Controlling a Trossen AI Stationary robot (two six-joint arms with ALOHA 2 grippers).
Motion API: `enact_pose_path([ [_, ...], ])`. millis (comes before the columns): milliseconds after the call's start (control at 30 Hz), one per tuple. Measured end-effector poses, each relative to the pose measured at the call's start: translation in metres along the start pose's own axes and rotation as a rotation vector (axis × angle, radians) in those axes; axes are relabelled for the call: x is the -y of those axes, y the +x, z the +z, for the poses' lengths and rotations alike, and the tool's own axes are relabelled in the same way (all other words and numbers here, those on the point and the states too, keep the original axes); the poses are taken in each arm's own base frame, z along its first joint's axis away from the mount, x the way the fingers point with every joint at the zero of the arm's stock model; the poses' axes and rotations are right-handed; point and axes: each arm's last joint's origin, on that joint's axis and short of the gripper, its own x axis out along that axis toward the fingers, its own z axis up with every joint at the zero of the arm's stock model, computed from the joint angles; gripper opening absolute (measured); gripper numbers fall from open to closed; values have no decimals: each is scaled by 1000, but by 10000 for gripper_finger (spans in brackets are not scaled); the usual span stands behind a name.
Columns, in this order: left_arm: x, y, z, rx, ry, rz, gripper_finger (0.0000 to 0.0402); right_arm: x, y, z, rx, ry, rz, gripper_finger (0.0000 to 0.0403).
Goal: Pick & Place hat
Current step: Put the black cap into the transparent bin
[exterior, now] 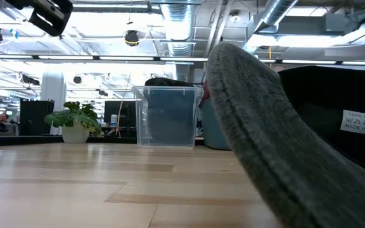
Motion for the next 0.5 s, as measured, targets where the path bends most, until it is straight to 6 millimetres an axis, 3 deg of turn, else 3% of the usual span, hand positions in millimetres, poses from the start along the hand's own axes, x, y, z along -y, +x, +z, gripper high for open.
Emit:
enact_pose_path([
  [267,0,0,0,-3,2,3,117,-2,39,-14,-60,-109,-7,170],
  [500,0,0,-1,-4,2,5,118,-5,47,-12,-24,-108,-69,148],
])
